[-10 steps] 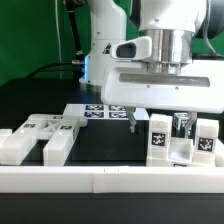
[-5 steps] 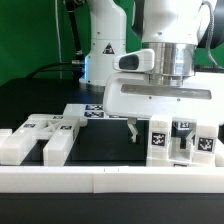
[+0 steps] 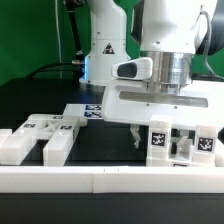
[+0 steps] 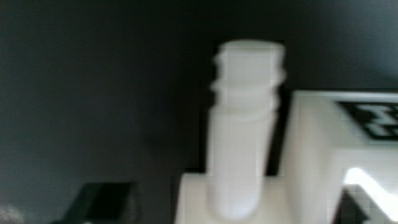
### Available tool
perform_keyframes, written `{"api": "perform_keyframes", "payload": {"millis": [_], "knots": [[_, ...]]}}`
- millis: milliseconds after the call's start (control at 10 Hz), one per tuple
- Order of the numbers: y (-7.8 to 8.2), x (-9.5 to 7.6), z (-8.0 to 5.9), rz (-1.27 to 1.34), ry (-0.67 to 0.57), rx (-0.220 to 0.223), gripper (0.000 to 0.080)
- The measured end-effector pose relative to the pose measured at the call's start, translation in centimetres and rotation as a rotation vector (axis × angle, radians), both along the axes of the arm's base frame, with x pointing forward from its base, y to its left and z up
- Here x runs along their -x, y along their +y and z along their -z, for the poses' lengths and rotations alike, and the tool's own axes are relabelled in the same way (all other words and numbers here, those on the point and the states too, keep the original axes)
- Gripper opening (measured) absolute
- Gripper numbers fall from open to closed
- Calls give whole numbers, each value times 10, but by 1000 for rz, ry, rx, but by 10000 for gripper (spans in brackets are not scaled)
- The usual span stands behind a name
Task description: Assemble chair
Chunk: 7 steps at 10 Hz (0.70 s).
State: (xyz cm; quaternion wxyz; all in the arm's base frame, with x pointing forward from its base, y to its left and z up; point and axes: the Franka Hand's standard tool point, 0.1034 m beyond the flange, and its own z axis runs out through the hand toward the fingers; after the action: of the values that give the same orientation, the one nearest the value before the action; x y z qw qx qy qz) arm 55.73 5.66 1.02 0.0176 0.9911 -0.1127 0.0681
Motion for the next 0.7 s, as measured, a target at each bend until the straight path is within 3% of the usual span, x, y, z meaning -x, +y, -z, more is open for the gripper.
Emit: {"api": "perform_keyframes", "payload": {"millis": [100,200,500,700], "knots": [[0,-1,-1,0,-2,0,432],[0,-1,-1,0,-2,0,331],[0,-1,-1,0,-2,-1,331],[-5,-1,-10,1,10,-5,331]]}}
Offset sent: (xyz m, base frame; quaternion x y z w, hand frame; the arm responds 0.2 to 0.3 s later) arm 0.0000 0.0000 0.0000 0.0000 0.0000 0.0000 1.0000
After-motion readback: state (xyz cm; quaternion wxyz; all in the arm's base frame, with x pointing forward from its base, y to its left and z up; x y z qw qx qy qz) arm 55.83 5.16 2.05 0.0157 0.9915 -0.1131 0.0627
